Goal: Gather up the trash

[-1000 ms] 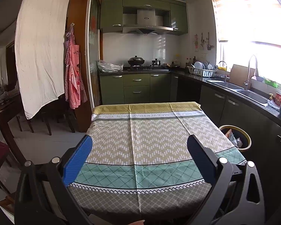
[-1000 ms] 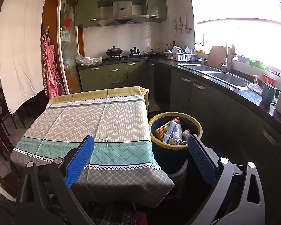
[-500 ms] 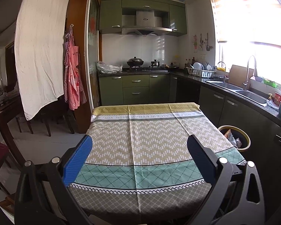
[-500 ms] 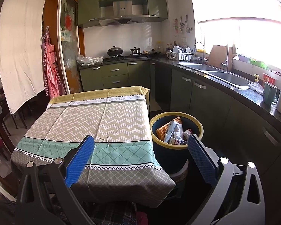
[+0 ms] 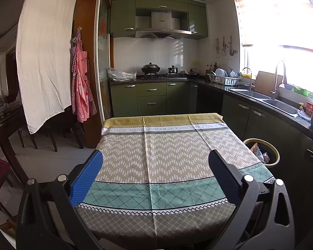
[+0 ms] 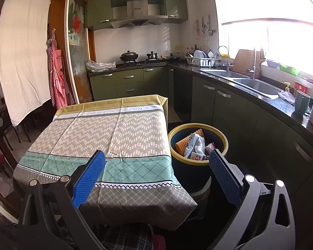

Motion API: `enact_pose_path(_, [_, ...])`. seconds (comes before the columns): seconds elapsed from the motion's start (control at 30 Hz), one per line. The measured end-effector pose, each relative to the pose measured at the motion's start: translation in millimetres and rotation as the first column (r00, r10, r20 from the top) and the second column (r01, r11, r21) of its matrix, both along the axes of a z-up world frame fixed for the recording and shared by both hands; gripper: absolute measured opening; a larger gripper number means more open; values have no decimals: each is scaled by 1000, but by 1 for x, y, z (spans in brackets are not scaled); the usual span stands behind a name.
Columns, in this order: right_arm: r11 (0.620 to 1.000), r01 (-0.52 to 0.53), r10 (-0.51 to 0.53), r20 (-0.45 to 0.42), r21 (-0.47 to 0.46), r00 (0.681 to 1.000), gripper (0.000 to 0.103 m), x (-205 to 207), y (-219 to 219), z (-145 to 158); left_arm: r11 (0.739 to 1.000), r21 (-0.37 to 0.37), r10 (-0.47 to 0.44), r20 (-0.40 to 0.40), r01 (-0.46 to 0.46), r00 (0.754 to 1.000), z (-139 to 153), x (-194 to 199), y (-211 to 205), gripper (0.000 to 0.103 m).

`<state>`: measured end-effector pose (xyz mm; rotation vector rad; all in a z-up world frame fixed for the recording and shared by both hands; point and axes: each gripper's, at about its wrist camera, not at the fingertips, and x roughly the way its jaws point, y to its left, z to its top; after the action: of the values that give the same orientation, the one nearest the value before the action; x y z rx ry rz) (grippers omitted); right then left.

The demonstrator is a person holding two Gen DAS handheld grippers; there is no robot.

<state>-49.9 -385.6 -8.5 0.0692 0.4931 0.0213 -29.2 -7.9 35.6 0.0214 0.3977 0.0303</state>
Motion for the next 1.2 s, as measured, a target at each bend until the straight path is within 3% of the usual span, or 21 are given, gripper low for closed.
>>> enact_pose_path(1.2, [1000,-6,6,-4,2,1000,98,3,-2,-2,1000,4,-23,-11,23,1000,-2,0,0,96])
